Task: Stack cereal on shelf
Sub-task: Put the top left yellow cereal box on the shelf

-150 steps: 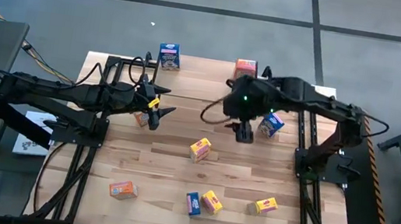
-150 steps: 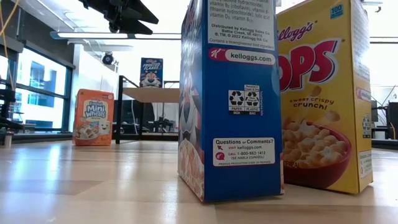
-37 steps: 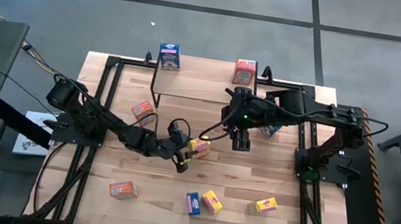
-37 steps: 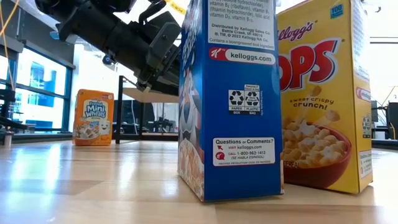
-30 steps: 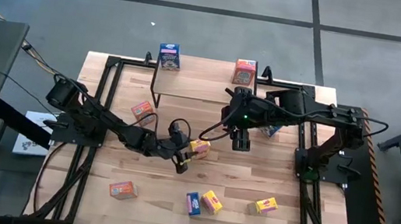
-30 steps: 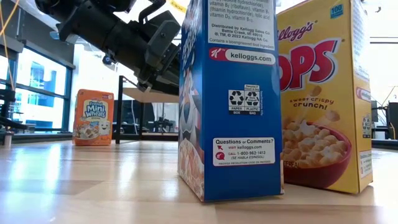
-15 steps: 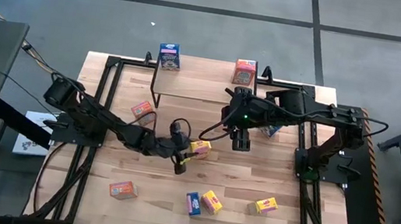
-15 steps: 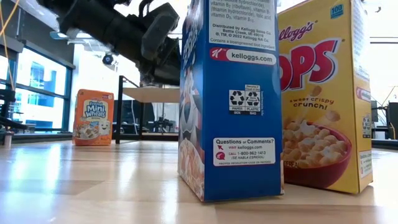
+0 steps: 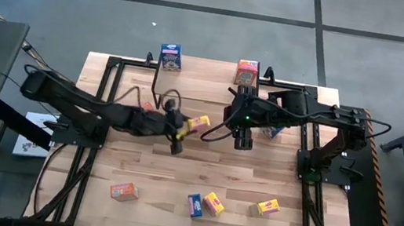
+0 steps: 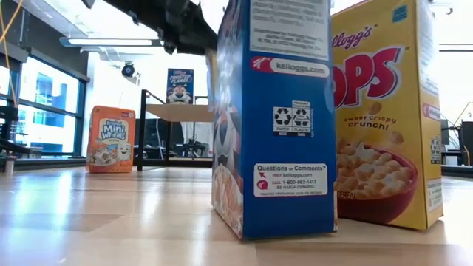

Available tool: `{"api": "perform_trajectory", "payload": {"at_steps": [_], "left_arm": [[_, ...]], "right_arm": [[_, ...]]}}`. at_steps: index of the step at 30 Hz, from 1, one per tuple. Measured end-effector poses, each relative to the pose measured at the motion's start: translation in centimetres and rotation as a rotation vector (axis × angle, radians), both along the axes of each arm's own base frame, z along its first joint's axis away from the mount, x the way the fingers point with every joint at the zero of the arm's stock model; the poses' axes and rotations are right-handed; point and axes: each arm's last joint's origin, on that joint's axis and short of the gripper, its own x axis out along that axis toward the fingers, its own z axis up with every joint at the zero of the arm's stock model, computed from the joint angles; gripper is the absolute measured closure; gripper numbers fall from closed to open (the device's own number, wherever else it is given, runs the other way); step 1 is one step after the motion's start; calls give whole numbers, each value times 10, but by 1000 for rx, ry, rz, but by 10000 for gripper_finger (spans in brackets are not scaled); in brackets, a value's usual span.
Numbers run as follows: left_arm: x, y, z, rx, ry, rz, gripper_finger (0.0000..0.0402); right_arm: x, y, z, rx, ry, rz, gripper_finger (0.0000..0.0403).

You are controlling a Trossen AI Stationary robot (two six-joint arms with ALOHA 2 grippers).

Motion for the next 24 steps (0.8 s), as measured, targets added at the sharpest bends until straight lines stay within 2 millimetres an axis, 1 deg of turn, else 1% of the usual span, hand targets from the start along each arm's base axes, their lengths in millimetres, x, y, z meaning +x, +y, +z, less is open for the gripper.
{"api": "perform_trajectory", "payload": {"at_steps": [2,8,15,18,24], "left_arm": [[-5,7,12,31,-35,5,225],[-22,31,38,132,-90,-5,225],[-40,72,59,230,-138,41,225],[-43,88,67,254,-137,44,225],[-45,118,94,301,-95,45,225]], "right_arm": [[0,0,0,-3,4,7,162],[-1,-1,-1,-12,22,23,162],[-3,-8,-2,-11,48,0,162],[-3,-13,-2,-8,48,-14,162],[-3,-21,-3,53,46,-26,162]]}}
